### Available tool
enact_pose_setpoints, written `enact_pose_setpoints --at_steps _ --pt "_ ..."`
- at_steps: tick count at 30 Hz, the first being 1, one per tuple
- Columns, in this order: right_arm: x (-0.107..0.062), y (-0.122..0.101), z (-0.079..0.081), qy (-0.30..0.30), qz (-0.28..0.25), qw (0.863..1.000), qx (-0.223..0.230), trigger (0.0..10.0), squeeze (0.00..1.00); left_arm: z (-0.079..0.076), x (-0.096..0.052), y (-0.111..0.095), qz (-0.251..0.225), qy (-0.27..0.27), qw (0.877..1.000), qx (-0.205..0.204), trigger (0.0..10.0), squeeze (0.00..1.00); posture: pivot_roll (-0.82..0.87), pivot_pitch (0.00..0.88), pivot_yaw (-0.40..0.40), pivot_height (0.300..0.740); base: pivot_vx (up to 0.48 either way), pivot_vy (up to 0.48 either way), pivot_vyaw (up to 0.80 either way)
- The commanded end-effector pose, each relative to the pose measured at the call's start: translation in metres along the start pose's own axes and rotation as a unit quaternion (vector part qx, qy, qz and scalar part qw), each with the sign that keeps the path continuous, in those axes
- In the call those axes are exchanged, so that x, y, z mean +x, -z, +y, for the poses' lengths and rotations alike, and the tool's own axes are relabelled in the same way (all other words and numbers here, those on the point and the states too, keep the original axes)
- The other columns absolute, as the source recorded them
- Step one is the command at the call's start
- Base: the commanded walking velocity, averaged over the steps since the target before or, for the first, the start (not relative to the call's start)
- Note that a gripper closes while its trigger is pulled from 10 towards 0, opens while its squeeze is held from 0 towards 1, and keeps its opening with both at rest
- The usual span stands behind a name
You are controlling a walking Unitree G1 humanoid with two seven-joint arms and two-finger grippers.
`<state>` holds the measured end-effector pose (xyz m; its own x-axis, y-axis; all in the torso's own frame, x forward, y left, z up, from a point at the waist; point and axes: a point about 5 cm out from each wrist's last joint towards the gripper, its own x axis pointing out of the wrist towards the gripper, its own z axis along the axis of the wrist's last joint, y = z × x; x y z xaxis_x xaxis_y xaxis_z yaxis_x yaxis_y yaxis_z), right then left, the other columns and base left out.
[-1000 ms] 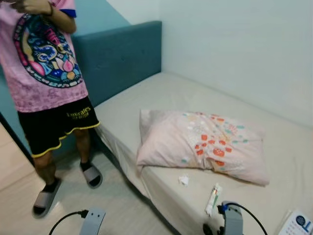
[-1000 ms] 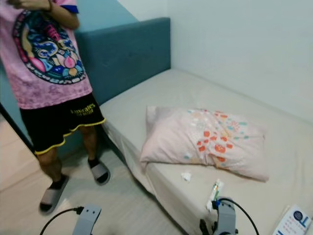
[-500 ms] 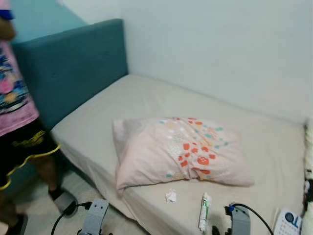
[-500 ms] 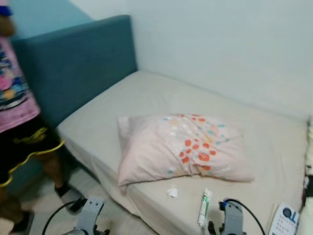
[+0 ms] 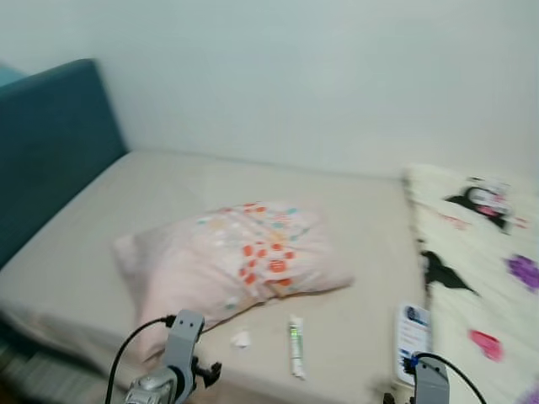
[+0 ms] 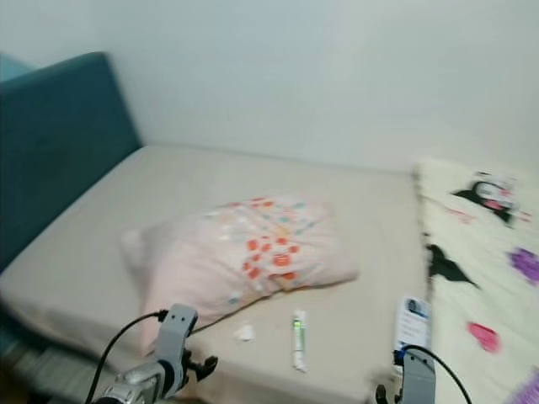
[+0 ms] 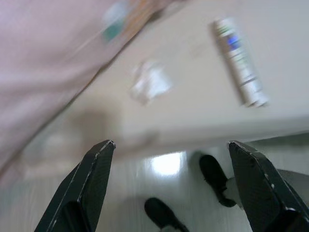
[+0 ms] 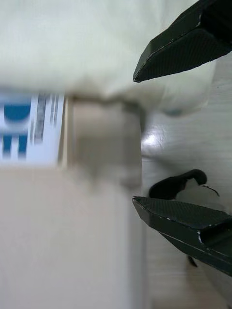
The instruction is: Clean up the room
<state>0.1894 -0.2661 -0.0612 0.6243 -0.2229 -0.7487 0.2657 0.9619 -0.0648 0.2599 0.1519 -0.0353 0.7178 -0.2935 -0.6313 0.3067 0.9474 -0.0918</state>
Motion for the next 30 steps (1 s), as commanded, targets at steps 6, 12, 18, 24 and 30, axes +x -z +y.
enact_pose_setpoints --at_steps 6,12,18,24,30 --pt "0.006 -0.041 0.016 -0.035 -0.059 0.998 -0.014 10.0 0.0 0.0 0.004 -0.009 -0.002 -0.051 0.998 0.049 10.0 0.0 -0.02 0.0 0.041 0.74 0.0 0.0 -0.64" --pt "0.007 -0.059 0.033 -0.077 -0.091 0.992 -0.027 10.0 0.0 0.008 0.001 -0.003 0.009 -0.098 0.994 0.044 10.0 0.0 -0.02 0.0 0.043 0.74 0.0 0.0 -0.62" --pt "0.006 -0.081 0.064 -0.14 -0.121 0.98 -0.073 10.0 0.0 0.025 -0.009 0.016 0.048 -0.172 0.983 0.042 10.0 0.0 -0.02 0.0 0.04 0.74 0.0 0.0 -0.63" --pt "0.005 -0.09 0.077 -0.165 -0.133 0.973 -0.087 10.0 0.0 0.031 -0.015 0.03 0.071 -0.199 0.977 0.01 10.0 0.0 -0.02 0.0 0.036 0.74 0.0 0.0 -0.63" --pt "0.005 -0.089 0.082 -0.171 -0.129 0.971 -0.102 10.0 0.0 0.032 -0.021 0.047 0.106 -0.209 0.972 -0.031 10.0 0.0 -0.02 0.0 0.03 0.74 -0.32 0.0 -0.63"
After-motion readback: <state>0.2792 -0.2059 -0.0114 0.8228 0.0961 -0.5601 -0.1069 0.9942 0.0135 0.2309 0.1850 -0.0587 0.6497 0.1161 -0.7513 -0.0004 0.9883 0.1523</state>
